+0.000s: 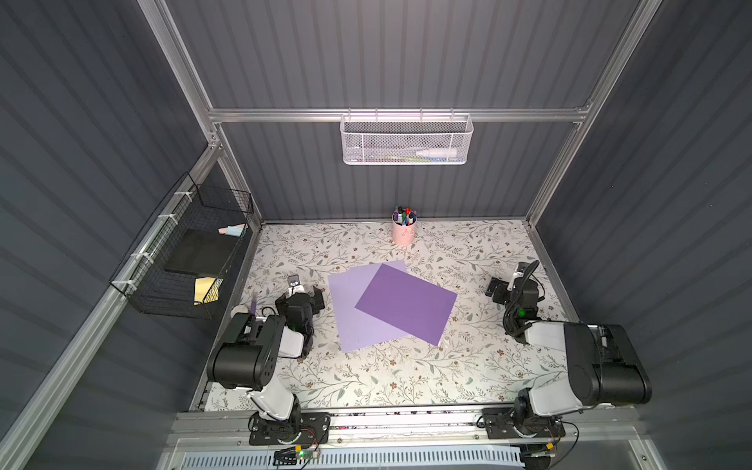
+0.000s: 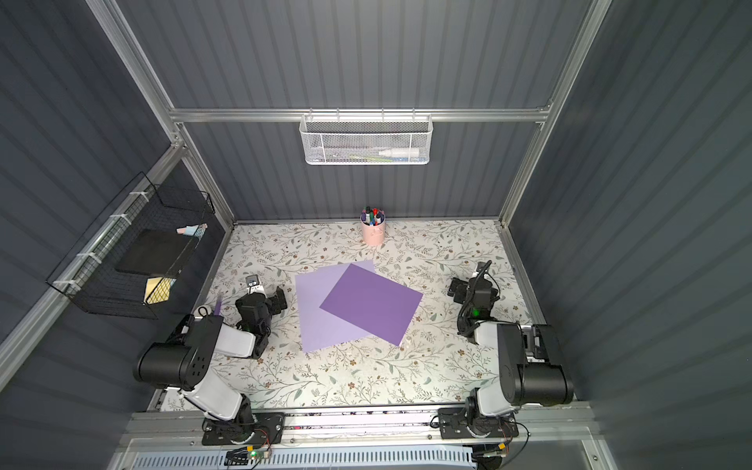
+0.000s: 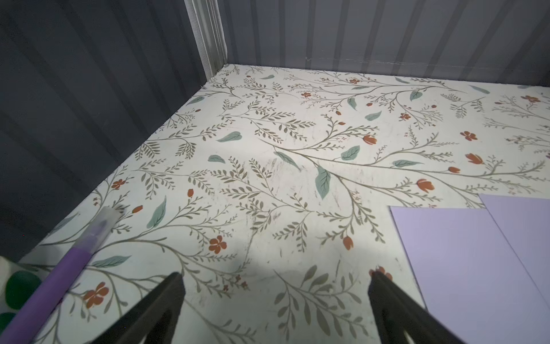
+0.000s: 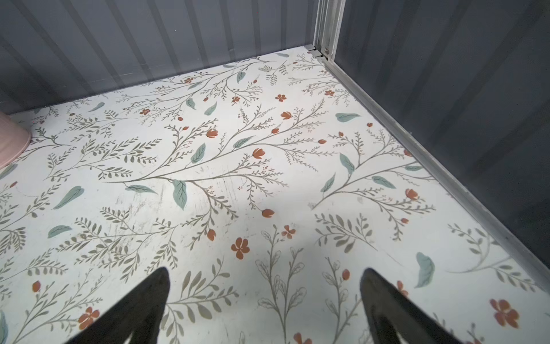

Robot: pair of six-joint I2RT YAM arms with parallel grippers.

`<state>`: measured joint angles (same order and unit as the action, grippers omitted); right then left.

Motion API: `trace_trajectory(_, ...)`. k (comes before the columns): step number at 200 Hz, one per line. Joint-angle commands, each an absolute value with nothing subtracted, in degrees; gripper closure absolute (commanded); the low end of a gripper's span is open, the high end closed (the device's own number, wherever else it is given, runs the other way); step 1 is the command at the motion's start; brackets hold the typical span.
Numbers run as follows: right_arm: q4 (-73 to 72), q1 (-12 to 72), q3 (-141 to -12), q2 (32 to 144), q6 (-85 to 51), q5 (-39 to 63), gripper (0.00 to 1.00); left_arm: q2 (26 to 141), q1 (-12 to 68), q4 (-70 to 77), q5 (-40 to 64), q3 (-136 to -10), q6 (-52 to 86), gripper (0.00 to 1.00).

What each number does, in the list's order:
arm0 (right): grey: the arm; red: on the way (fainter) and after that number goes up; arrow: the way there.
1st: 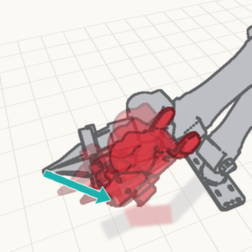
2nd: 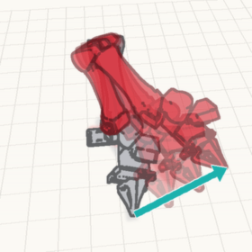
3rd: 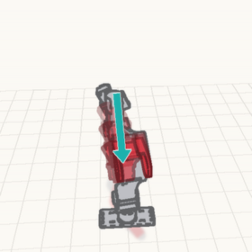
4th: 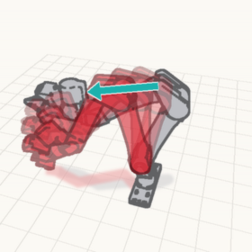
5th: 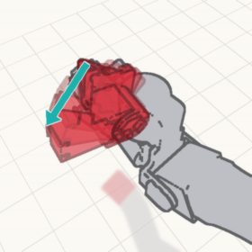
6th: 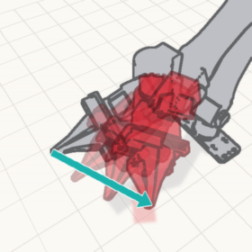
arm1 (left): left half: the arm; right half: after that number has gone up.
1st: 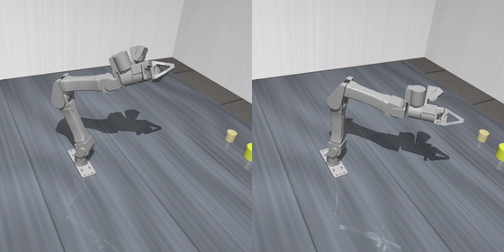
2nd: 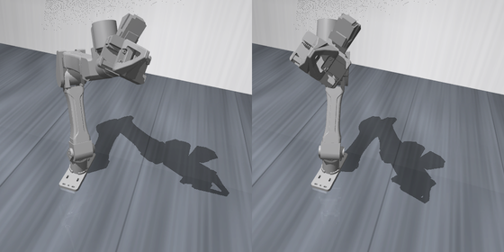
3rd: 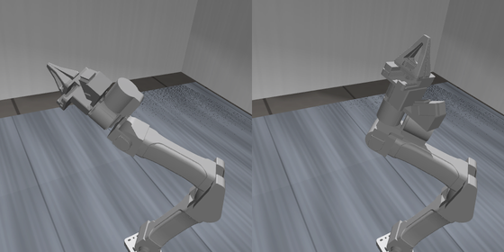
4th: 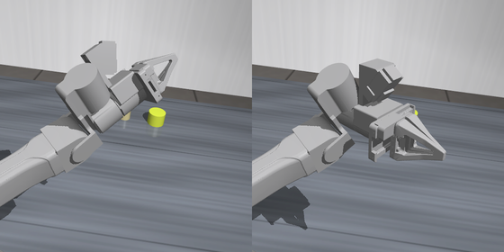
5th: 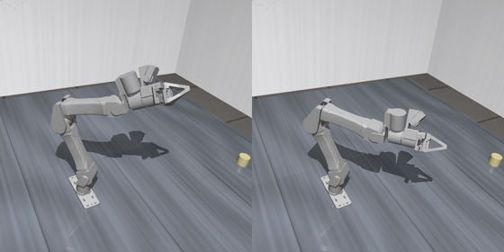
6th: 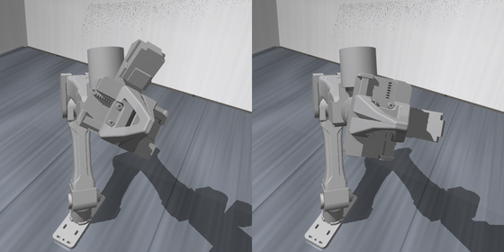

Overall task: Fold the rectangular paper in half along the long edge
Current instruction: Adjust the paper.

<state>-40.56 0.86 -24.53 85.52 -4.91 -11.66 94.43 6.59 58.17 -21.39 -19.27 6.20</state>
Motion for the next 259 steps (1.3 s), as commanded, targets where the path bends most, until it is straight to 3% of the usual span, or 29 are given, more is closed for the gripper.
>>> trace_trajectory(1,-40.3,1.1,-25.0,85.1,-5.0,-12.0,0.01,94.1,6.2,58.3,-22.3,-19.6,6.8,0.01)
trace_trajectory(218,-40.4,1.2,-24.8,84.9,-5.0,-12.0,0.01,93.4,6.2,59.7,-22.3,-19.9,6.4,0.01)
trace_trajectory(229,-41.3,1.2,-25.2,84.8,-4.5,-13.0,0.01,90.2,6.2,52.2,-23.2,-23.1,6.2,0.01)
trace_trajectory(239,-40.4,1.1,-26.7,83.9,-2.4,-13.1,0.01,86.5,6.2,35.9,-24.0,-31.0,7.9,0.01)
trace_trajectory(259,-22.6,1.1,-34.4,78.4,-4.6,-12.2,0.01,83.6,5.9,10.2,-29.8,-48.3,15.6,0.01)
